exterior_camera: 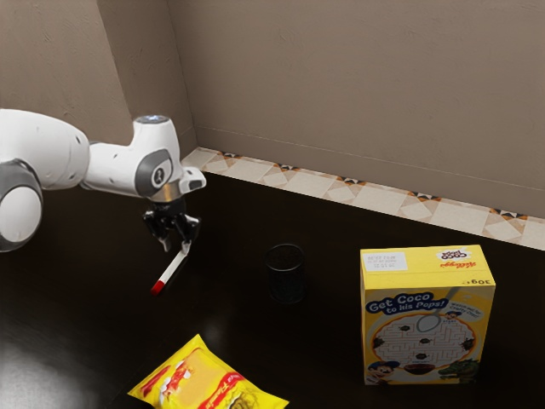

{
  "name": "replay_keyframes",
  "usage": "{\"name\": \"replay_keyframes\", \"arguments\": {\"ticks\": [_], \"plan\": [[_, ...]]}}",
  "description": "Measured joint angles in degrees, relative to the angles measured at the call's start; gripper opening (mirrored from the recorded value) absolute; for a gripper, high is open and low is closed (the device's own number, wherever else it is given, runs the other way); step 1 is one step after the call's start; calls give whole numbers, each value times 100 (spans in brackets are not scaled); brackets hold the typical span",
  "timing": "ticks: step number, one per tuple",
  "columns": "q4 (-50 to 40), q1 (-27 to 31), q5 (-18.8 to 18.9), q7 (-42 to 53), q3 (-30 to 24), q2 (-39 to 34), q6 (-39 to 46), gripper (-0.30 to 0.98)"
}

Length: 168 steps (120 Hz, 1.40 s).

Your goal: Put the marker into the pen holder.

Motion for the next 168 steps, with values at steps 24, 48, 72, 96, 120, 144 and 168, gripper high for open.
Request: {"name": "replay_keyframes", "arguments": {"ticks": [24, 48, 72, 96, 120, 144, 168], "plan": [[40, -3, 2, -246, 0, 141, 34, 21], [48, -5, -8, -423, -4, 216, 48, 18], [48, 1, -4, -553, -9, 234, 54, 3], [-74, -241, 58, -616, -17, -458, 48, -6], [-609, -828, 108, -472, -341, -2144, 13, -9], [-152, -1335, -119, -359, -565, -2007, 0, -10], [437, -1580, -172, -293, -587, -1379, -4, -10]]}}
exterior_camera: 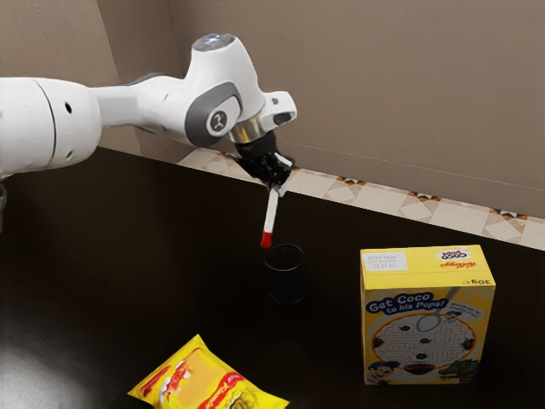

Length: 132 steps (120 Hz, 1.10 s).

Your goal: Put the marker into the pen holder.

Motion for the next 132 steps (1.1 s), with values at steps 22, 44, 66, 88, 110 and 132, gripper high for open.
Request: {"name": "replay_keyframes", "arguments": {"ticks": [22, 44, 66, 88, 110, 132], "plan": [[561, -17, 1, 45, -1, 691, -1, -9], [732, -42, -6, 79, -2, 1013, 2, -7], [746, -72, -56, 111, 5, 1304, 23, -7], [462, -67, -126, 141, -48, 1378, 74, 13], [367, 106, -218, 404, -41, -241, -964, 45], [421, 260, 254, 767, -52, -1279, -2508, 59]]}}
